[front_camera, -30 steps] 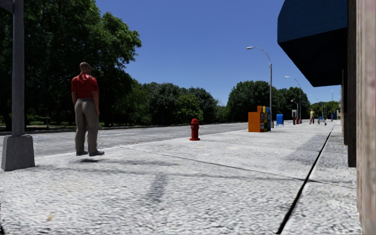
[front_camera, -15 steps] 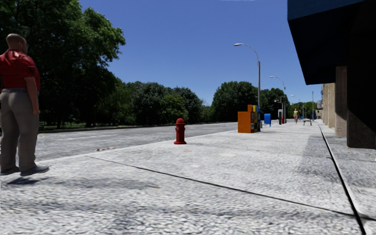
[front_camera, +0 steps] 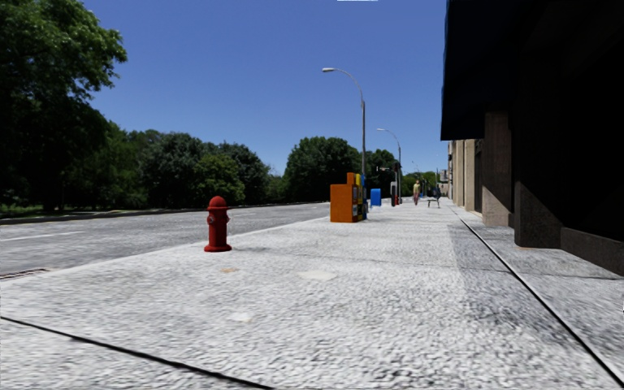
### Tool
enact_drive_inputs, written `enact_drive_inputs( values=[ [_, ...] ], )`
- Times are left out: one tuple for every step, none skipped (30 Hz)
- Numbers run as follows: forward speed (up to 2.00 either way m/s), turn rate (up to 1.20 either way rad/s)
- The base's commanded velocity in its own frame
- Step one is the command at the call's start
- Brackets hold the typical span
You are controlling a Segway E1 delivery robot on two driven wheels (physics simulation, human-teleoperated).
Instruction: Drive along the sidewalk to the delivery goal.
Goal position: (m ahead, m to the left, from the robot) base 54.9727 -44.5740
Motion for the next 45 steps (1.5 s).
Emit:
enact_drive_inputs(
  values=[
    [2.00, -0.55],
    [2.00, -0.55],
    [2.00, -0.55],
    [2.00, -0.55],
    [2.00, -0.55],
    [2.00, -0.55],
    [2.00, -0.55],
    [2.00, -0.55],
    [2.00, -0.55],
    [2.00, -0.54],
    [2.00, -0.54],
    [2.00, -0.54],
    [2.00, -0.54],
    [2.00, -0.54],
    [2.00, -0.54],
    [2.00, -0.54],
    [2.00, -0.53],
    [2.00, -0.38],
    [2.00, -0.18],
    [2.00, -0.18],
    [2.00, 0.00],
    [2.00, 0.00],
    [2.00, 0.00],
    [2.00, 0.00],
    [2.00, 0.00],
    [2.00, 0.00],
    [2.00, 0.00],
    [2.00, 0.00],
    [2.00, 0.00],
    [2.00, 0.00],
    [2.00, 0.00],
    [2.00, 0.00],
    [2.00, 0.00],
    [2.00, 0.00],
    [2.00, 0.00],
    [2.00, 0.00],
    [2.00, 0.00],
    [2.00, 0.00],
    [2.00, -0.13],
    [2.00, -0.27],
    [2.00, -0.28],
    [2.00, -0.28],
    [2.00, -0.28],
    [2.00, -0.28],
    [2.00, -0.28]
  ],
)
